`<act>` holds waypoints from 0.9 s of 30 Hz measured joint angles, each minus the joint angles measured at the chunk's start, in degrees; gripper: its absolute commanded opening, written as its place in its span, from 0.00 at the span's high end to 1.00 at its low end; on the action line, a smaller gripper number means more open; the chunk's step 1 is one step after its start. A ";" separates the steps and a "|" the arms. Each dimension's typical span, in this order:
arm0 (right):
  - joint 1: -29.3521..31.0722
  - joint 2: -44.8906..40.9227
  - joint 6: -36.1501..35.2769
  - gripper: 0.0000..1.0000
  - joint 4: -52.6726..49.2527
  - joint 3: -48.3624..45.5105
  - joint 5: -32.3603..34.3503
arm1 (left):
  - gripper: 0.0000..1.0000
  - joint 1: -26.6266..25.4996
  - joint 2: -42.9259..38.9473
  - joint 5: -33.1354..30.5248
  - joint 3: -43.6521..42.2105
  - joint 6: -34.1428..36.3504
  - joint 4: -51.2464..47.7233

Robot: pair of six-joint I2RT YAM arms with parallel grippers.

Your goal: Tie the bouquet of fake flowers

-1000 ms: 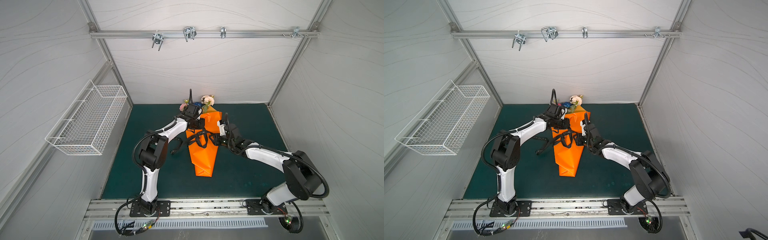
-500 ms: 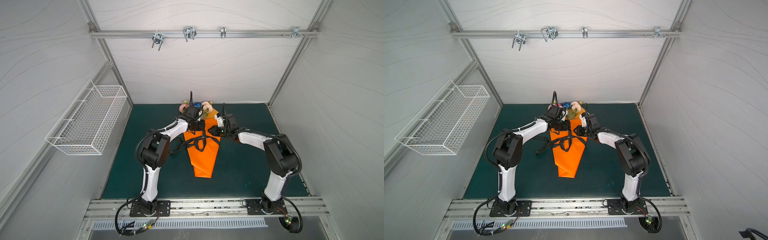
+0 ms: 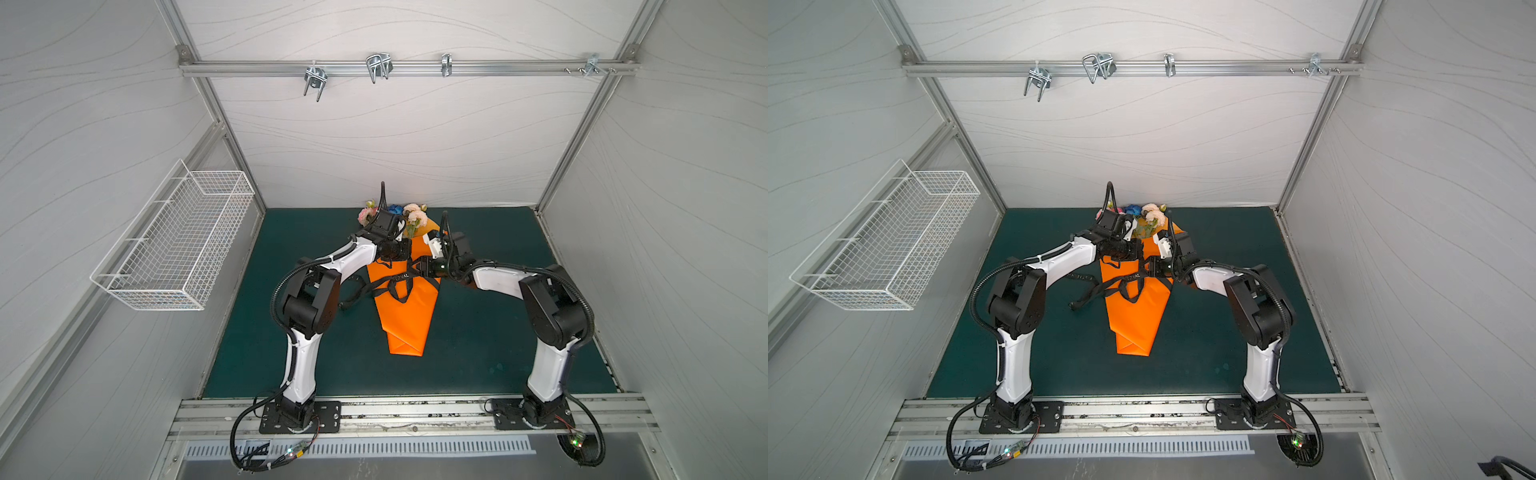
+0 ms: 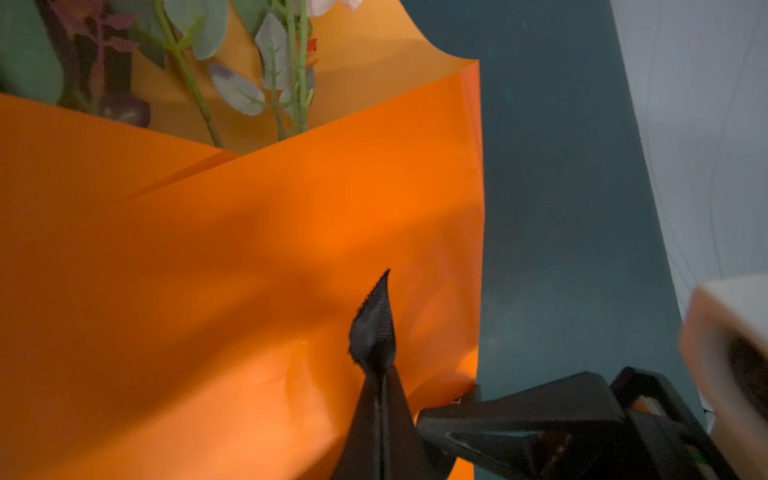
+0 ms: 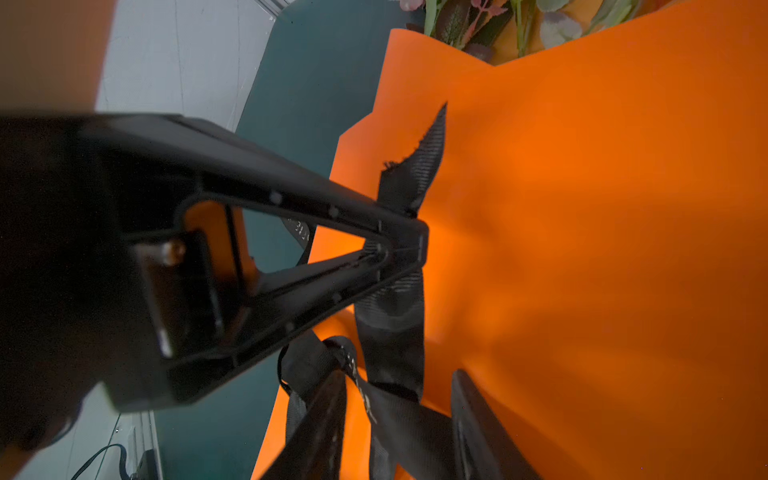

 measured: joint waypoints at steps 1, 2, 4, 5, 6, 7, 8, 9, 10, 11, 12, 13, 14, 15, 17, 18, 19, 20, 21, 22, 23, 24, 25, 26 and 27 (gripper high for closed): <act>0.00 0.15 0.00 0.57 0.33 0.04 -0.07 | 1.00 0.00 0.00 0.61 0.02 0.00 0.28; 0.00 0.42 0.00 0.56 0.66 0.15 -0.09 | 1.00 0.00 0.00 1.38 0.02 0.02 0.46; 0.00 0.98 0.00 0.56 1.27 0.33 -0.26 | 1.00 0.00 -0.02 2.73 0.04 0.15 0.57; 0.02 1.29 0.00 0.56 1.53 0.44 -0.42 | 1.00 0.00 -0.02 3.41 0.17 0.28 0.50; 0.09 1.55 0.00 0.56 1.68 0.61 -0.52 | 1.00 0.00 -0.02 4.26 0.39 0.44 0.44; 0.17 1.75 -0.02 0.58 1.77 0.83 -0.52 | 1.00 0.00 -0.02 4.96 0.61 0.61 0.42; 0.20 1.97 0.00 0.63 1.88 1.14 -0.52 | 1.00 0.00 -0.09 5.86 0.79 0.74 0.42; 0.28 2.12 0.11 0.72 2.08 1.42 -0.48 | 1.00 0.00 -0.24 6.62 0.83 0.81 0.44; 0.35 2.14 0.09 0.80 2.34 1.55 -0.46 | 1.00 0.00 -0.37 7.10 0.83 0.83 0.39; 0.42 2.14 -0.22 0.88 2.58 1.62 -0.28 | 0.93 0.00 -0.66 7.58 0.83 0.83 0.35; 0.50 2.14 -0.17 0.95 2.71 1.66 0.22 | 0.86 0.00 -1.07 7.82 0.79 0.85 0.26; 0.50 2.14 -0.28 0.98 2.93 1.66 0.39 | 0.80 0.00 -1.70 7.85 0.66 0.92 0.20; 0.50 2.12 -0.11 1.00 2.80 1.64 0.92 | 0.72 0.02 -2.60 7.76 0.35 0.68 0.11; 0.48 2.12 -0.55 1.00 2.73 1.64 1.36 | 0.63 0.24 -3.78 7.34 -0.11 0.42 -0.11; 0.44 2.10 -0.66 1.00 2.73 1.64 1.97 | 0.55 0.79 -6.58 6.23 -1.42 0.33 -0.37; 0.35 2.01 -0.85 1.00 2.71 1.64 2.25 | 0.53 1.09 -8.63 5.35 -2.60 -0.13 -0.74; 0.26 1.92 -0.96 1.00 2.67 1.64 2.51 | 0.52 1.44 -10.40 4.22 -3.87 -0.59 -0.76; 0.20 1.70 -1.09 1.00 2.56 1.64 2.89 | 0.51 2.10 -12.87 2.60 -5.75 -0.98 -0.98; 0.17 1.38 -1.29 1.00 2.32 1.64 3.15 | 0.51 2.97 -15.28 0.70 -7.69 -1.46 -1.51; 0.15 1.09 -1.51 1.00 2.23 1.66 3.34 | 0.50 3.93 -17.42 -1.60 -9.51 -2.03 -2.01; 0.15 0.72 -1.73 1.00 2.05 1.68 3.61 | 0.50 5.03 -19.39 -3.61 -11.28 -2.43 -2.82; 0.15 0.35 -2.03 1.00 1.73 1.79 3.91 | 0.50 6.21 -21.00 -6.38 -12.94 -2.91 -3.43; 0.15 0.11 -2.27 1.00 1.60 2.01 4.26 | 0.50 7.41 -22.05 -8.17 -14.34 -3.32 -4.17; 0.15 -0.17 -2.54 1.00 1.44 2.27 4.59 | 0.48 8.79 -22.80 -10.45 -15.82 -3.76 -5.09; 0.15 -0.46 -2.64 1.00 1.42 2.45 4.94 | 0.46 10.08 -22.91 -11.69 -16.94 -4.24 -5.88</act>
